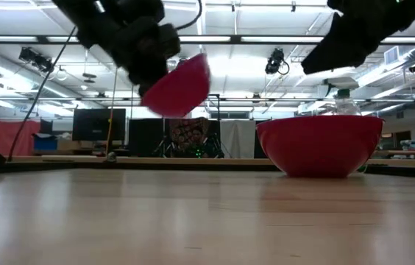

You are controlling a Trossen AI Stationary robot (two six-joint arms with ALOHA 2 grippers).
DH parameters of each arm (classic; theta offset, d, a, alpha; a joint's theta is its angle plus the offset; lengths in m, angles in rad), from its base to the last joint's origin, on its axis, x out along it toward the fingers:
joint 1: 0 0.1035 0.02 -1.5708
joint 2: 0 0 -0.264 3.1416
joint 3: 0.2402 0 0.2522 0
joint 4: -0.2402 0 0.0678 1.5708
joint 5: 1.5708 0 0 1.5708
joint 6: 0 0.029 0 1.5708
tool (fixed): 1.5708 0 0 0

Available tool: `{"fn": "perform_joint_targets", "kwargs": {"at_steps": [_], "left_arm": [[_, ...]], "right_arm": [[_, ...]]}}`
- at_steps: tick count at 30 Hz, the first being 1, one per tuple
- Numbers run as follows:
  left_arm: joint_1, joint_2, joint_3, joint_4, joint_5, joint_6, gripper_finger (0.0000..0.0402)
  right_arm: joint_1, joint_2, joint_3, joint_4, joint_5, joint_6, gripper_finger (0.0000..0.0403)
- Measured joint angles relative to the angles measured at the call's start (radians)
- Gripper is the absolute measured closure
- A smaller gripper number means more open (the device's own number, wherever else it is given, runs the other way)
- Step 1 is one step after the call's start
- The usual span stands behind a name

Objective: Nest bowls inside each other
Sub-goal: Stack the pink bowl on top of the blue bowl

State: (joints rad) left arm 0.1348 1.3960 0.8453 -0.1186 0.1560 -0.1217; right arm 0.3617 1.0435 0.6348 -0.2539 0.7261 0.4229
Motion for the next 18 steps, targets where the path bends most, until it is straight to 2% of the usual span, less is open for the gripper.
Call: {"fn": "perform_joint_targets", "kwargs": {"at_steps": [8,13,18], "left_arm": [[0.135,0.03,0.171,-0.041,-0.009,0.029,0.0387],[0.184,0.173,0.275,-0.071,0.012,0.039,0.0387],[0.218,0.349,0.472,-0.158,0.071,0.064,0.0386]], "right_arm": [[0.007,-0.036,-0.008,0.037,0.033,-0.058,0.0207],[0.045,-0.114,0.001,0.045,0.035,-0.111,0.0207],[0.112,-0.156,0.001,0.047,0.037,-0.114,0.0207]]}}
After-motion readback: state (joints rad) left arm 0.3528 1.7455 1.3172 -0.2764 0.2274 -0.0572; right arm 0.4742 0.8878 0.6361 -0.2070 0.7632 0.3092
